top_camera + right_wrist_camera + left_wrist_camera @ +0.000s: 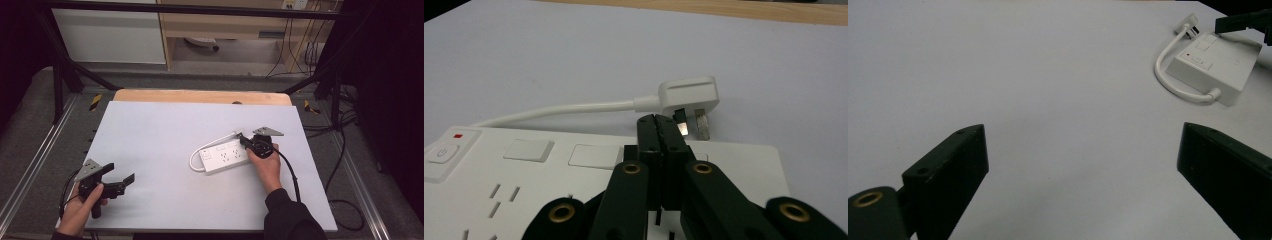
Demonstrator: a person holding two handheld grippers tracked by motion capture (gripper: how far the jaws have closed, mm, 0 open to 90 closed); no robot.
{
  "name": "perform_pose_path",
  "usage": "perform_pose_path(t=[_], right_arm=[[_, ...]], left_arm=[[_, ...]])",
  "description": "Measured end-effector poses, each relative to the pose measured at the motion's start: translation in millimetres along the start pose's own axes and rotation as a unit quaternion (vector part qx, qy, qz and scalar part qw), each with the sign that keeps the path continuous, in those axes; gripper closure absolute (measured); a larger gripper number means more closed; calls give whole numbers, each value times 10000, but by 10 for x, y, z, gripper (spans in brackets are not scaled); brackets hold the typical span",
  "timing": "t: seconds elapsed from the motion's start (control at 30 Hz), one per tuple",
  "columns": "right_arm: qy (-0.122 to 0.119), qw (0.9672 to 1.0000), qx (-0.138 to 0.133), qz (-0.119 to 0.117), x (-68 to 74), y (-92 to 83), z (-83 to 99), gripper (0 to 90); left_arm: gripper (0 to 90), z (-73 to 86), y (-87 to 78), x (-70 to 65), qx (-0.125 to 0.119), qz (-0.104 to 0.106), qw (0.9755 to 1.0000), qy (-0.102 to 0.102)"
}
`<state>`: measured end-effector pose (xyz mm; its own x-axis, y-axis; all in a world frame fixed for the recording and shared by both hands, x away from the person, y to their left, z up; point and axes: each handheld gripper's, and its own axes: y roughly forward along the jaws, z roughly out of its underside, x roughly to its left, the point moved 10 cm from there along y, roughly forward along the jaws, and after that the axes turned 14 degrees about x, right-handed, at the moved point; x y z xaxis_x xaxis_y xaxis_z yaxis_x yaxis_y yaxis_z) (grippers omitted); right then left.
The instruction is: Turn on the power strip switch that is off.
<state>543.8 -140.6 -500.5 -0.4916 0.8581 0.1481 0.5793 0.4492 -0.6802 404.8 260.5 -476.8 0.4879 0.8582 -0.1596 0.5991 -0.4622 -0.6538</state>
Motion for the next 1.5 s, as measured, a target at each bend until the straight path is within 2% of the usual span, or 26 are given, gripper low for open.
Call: perform_pose_path(t=[0.73, 1.5], right_arm=[[-5, 10000, 86, -8, -8, 10, 9, 900], [43, 10000, -3, -13, -39, -68, -52, 900]], left_arm=[[62, 2, -1, 3, 6, -3, 10000, 5], [62, 1, -2, 7, 0, -6, 10000, 14]])
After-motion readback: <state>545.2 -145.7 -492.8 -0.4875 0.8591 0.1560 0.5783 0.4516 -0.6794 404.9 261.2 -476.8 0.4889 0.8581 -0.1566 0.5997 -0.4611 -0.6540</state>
